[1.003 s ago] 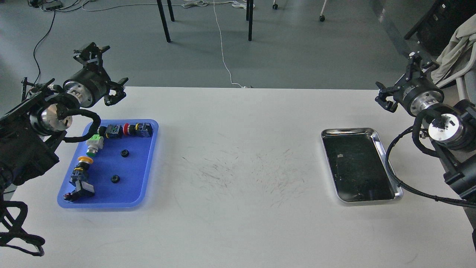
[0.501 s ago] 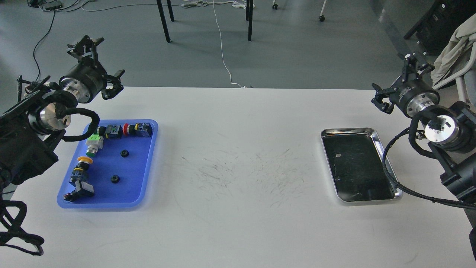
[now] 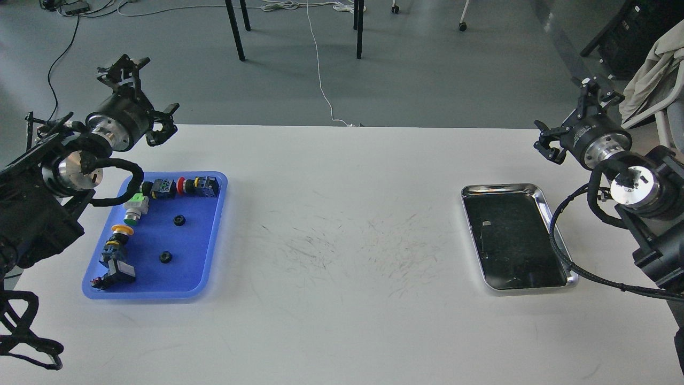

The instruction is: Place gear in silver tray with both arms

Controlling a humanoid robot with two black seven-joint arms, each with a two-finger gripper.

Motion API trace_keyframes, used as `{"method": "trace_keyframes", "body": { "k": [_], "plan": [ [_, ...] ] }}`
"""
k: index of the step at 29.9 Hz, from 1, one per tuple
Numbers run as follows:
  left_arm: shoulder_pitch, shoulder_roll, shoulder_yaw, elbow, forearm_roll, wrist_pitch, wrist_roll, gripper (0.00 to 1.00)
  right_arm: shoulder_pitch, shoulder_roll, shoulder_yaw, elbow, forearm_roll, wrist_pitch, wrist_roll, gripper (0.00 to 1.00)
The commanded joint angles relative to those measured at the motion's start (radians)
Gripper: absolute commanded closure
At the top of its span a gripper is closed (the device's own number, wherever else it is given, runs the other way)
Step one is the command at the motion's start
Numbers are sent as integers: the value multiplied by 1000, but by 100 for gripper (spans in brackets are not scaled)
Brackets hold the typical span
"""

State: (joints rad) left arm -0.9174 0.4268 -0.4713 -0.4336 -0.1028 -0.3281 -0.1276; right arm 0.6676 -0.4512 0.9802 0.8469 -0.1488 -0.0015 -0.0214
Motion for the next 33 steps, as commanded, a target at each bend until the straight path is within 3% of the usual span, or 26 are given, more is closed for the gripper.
{"method": "trace_keyframes", "body": {
  "k": [1, 33],
  "plan": [
    [3, 0, 0, 1, 0, -2, -1, 1, 1, 3, 0, 0, 0, -2, 0, 1],
    [5, 0, 2, -1, 2, 3, -1, 1, -2, 3, 0, 1, 0, 0, 3, 1]
  ]
}}
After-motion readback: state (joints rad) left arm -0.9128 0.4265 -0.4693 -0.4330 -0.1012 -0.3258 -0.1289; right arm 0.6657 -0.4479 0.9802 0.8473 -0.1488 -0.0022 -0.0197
